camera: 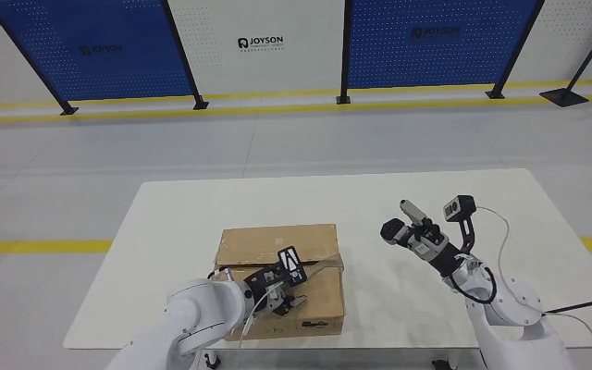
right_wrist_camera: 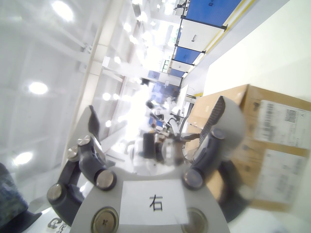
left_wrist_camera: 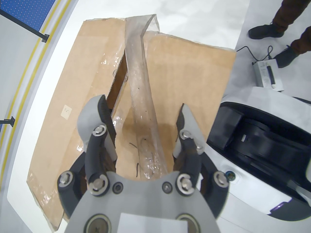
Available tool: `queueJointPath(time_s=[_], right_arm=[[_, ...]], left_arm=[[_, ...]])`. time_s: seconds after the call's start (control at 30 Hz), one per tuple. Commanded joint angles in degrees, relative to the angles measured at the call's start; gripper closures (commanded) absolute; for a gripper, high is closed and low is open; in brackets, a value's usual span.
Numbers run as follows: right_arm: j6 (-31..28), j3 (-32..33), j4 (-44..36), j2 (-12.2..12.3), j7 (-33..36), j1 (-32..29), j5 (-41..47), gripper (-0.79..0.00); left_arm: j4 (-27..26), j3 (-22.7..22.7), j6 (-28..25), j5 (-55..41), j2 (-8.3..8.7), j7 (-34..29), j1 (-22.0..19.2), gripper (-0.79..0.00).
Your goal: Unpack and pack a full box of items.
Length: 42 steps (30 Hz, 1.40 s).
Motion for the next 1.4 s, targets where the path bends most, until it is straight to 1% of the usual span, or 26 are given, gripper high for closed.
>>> queueJointPath(time_s=[0.0, 0.17, 0.37, 0.43, 0.67, 0.9, 1.1, 1.23, 1.33, 1.37], right_arm=[[-0.06, -0.22, 0.08, 0.0, -0.05, 0.17, 0.07, -0.785], [-0.2, -0.7, 0.56, 0.02, -0.18, 0.64, 0.14, -0.785], [-0.32, -1.08, 0.98, 0.07, -0.23, 1.1, 0.24, -0.785], [-0.24, -1.08, 1.06, 0.11, -0.24, 1.27, 0.3, -0.785], [-0.33, -1.23, 1.6, 0.21, -0.13, 1.63, 0.35, -0.785], [-0.38, -1.43, 2.0, 0.3, -0.33, 1.96, 0.31, -0.785], [-0.17, -1.58, 2.4, 0.41, -0.51, 2.17, -0.34, -0.785], [-0.25, -1.66, 2.76, 0.46, -0.47, 2.18, -0.22, -0.785], [-0.2, -1.73, 2.84, 0.5, -0.45, 2.25, -0.27, -0.785], [-0.21, -1.75, 2.86, 0.52, -0.47, 2.27, -0.26, -0.785]], left_arm=[[-0.14, 0.11, 0.32, 0.3, -0.03, -0.23, -0.03, 0.0], [-0.51, 0.29, 0.34, 1.84, -0.01, -0.89, -0.01, 0.0], [-1.05, -0.15, 1.47, 3.67, -0.04, 0.25, 0.35, 0.0], [-1.78, -0.17, 1.13, 6.78, 0.03, 0.22, 0.01, 0.0], [-4.95, 1.26, -0.36, 19.27, 0.02, 4.01, -1.34, 0.0], [-5.4, 4.33, -2.3, 35.38, 0.01, 9.45, -2.58, 0.0], [-3.9, 7.31, -2.9, 46.49, -0.19, 12.86, -3.43, 0.0], [-2.09, 8.39, -2.91, 49.86, -0.43, 14.7, -3.76, 0.0], [-0.4, 8.76, -3.41, 50.46, -0.61, 15.6, -3.72, 0.0], [0.0, 8.69, -3.73, 49.94, -0.69, 15.56, -3.71, -0.08]])
